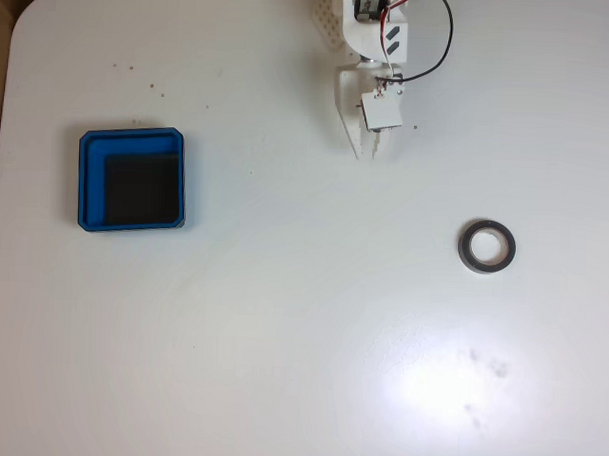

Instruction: Pick the black tape roll and drop it in the blue box

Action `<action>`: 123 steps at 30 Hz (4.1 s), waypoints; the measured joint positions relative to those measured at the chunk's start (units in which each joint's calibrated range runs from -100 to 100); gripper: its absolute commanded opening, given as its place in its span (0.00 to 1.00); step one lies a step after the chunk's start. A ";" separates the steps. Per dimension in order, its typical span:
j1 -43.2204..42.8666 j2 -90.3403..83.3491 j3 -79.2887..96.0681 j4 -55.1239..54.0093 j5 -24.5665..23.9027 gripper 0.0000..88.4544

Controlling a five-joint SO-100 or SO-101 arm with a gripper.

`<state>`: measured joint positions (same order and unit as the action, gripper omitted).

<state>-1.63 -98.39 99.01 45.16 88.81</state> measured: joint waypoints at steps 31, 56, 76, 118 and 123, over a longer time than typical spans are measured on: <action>0.00 0.00 0.00 0.00 0.00 0.02; 0.00 0.00 0.00 0.00 0.00 0.02; -8.71 0.00 0.09 0.00 0.00 0.02; -28.60 0.34 -0.27 0.00 -0.08 0.02; -28.60 0.34 -0.36 0.00 -0.08 0.02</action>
<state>-30.23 -98.05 98.65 45.16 88.73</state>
